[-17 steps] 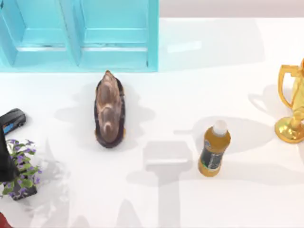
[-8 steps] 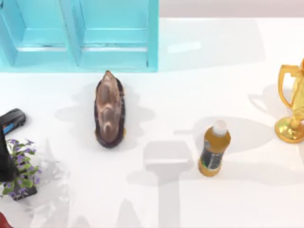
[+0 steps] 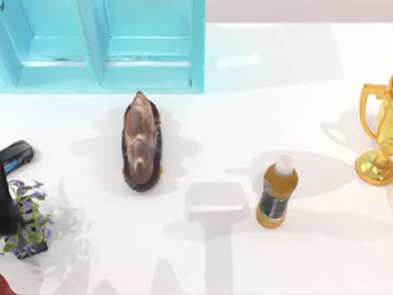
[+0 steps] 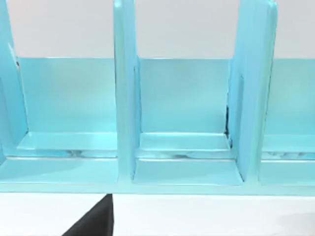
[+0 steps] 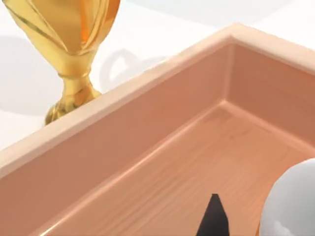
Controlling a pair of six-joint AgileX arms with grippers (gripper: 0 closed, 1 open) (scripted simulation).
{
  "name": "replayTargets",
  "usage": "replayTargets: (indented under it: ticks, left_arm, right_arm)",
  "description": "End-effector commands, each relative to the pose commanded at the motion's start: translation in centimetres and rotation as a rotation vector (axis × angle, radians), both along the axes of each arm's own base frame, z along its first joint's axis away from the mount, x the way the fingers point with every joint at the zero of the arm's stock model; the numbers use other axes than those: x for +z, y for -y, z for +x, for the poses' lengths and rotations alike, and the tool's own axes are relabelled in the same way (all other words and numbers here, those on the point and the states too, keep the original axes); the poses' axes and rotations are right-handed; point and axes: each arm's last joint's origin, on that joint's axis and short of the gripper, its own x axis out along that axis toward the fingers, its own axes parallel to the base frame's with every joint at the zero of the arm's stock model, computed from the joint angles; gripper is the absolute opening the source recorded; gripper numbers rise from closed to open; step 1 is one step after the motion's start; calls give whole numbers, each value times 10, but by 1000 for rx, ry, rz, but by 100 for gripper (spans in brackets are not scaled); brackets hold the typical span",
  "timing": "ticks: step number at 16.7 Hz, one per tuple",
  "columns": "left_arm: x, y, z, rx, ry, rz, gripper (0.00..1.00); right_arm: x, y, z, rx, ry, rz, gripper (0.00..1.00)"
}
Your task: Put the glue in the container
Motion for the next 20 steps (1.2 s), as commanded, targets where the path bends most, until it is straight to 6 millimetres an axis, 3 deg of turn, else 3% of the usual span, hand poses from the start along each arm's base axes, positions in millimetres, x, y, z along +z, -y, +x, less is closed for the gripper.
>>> replayTargets:
  ticks: [6, 19, 20]
  left_arm:
    - [0, 0, 0, 0, 0, 0, 100]
    - [0, 0, 0, 0, 0, 0, 100]
    - [0, 0, 0, 0, 0, 0, 100]
  right_arm:
    - [-3, -4, 3, 2, 2, 7, 0]
    - [-3, -4, 3, 2, 2, 7, 98]
    - [-3, -4, 3, 2, 2, 7, 100]
